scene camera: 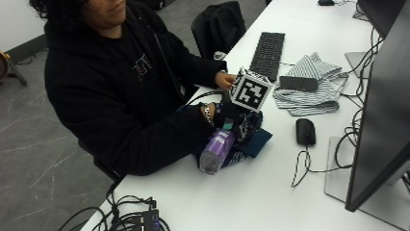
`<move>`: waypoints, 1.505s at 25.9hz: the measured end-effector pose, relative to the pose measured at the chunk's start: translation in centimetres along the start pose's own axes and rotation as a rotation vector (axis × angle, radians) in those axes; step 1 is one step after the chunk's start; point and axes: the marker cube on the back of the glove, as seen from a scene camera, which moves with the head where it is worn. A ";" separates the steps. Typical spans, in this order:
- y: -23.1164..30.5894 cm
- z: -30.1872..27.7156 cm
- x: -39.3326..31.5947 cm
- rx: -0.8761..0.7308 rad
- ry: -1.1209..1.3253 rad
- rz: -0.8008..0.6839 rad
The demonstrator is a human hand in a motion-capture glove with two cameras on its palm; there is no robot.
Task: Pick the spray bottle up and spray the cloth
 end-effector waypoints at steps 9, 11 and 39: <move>1.2 -1.7 -0.3 0.143 -0.080 -0.095; 1.6 -2.5 -0.4 0.208 -0.111 -0.134; 0.7 -11.3 -11.0 0.654 -1.268 -0.732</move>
